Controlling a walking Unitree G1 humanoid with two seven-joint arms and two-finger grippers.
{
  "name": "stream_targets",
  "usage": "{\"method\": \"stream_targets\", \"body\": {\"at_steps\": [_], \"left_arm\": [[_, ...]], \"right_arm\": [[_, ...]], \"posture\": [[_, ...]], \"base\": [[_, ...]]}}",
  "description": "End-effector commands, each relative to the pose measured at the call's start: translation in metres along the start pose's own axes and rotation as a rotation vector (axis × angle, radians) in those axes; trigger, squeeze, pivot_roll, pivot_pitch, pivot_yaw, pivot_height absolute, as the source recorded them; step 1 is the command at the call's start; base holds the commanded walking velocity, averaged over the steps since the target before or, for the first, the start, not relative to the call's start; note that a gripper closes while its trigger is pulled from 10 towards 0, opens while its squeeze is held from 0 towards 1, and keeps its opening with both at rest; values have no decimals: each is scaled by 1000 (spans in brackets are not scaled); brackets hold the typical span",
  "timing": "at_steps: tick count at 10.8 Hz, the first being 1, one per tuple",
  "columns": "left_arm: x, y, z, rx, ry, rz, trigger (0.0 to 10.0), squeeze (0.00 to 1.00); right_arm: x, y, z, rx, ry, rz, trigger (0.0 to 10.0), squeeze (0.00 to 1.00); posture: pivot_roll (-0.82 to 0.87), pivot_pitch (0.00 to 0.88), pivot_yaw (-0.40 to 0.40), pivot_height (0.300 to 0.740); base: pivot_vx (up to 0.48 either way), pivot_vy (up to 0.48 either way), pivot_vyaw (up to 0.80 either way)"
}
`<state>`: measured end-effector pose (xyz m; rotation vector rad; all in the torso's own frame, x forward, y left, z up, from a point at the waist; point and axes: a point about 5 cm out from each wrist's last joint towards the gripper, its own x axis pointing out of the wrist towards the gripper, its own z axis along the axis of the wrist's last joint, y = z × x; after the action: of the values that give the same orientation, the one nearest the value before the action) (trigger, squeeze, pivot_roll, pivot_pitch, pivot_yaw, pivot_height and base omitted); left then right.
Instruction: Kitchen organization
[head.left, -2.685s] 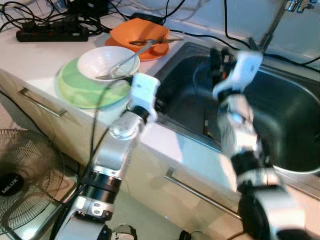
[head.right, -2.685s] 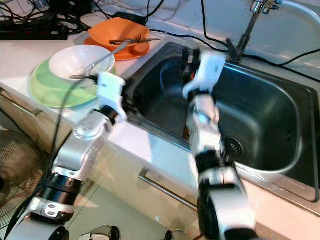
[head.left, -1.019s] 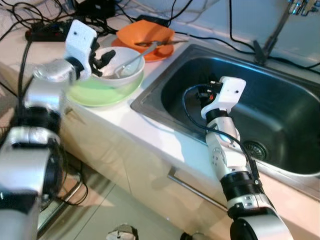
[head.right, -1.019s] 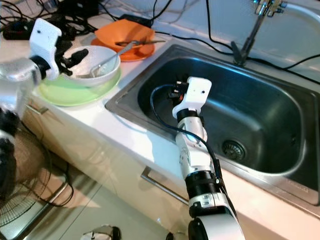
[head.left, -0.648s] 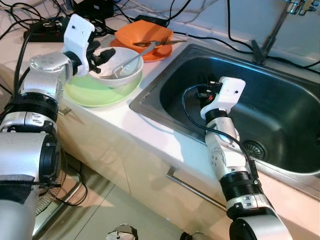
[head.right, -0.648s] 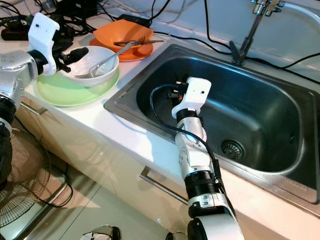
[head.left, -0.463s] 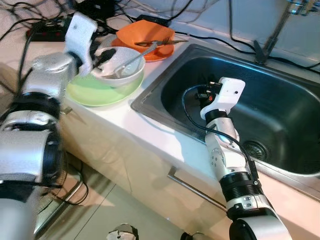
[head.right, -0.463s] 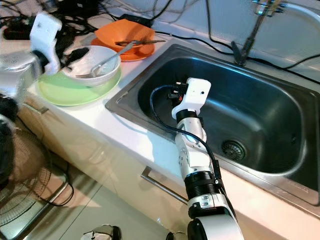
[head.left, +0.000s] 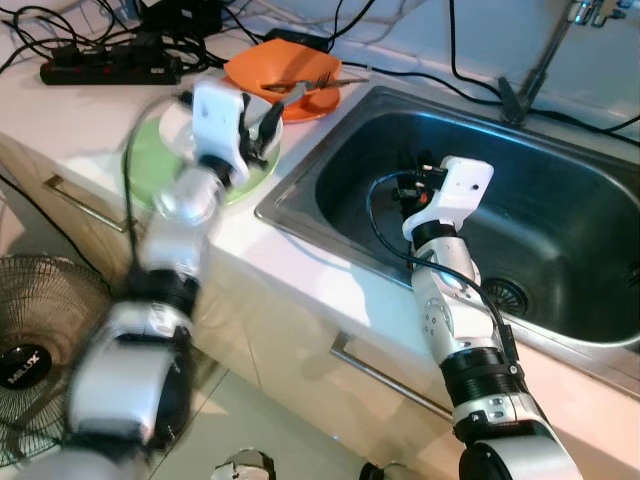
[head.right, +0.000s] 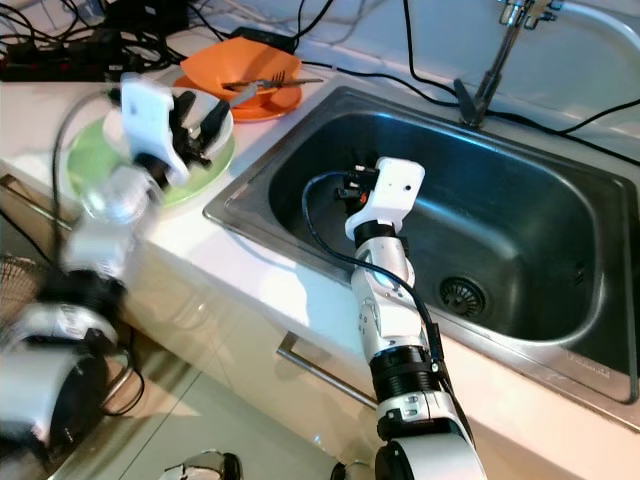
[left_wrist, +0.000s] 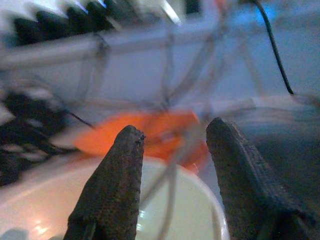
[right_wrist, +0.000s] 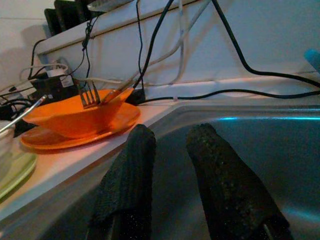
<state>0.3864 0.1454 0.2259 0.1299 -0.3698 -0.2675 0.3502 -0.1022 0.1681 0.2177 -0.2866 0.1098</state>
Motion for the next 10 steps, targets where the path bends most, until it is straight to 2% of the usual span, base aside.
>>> {"method": "stream_targets", "body": {"at_steps": [1, 3, 6, 10], "left_arm": [[-2, -9, 5, -5, -44, 51, 10000, 0], [-11, -26, 7, -15, -65, 72, 10000, 0], [-16, -26, 14, -25, -68, 94, 10000, 0], [-35, -27, 0, -63, 14, 125, 10000, 0]], "right_arm": [[-1, -2, 2, 0, -8, -11, 10000, 0], [-1, -2, 3, 1, -9, -9, 10000, 0], [0, -4, 4, -2, -10, -14, 10000, 0], [1, -3, 3, -5, -3, -6, 10000, 0]], "posture": [[71, 103, -9, 740], [70, 108, -14, 740], [74, 108, -14, 740], [78, 109, -20, 740]], "base": [[0, 0, 0], [0, 0, 0], [0, 0, 0], [0, 0, 0]]}}
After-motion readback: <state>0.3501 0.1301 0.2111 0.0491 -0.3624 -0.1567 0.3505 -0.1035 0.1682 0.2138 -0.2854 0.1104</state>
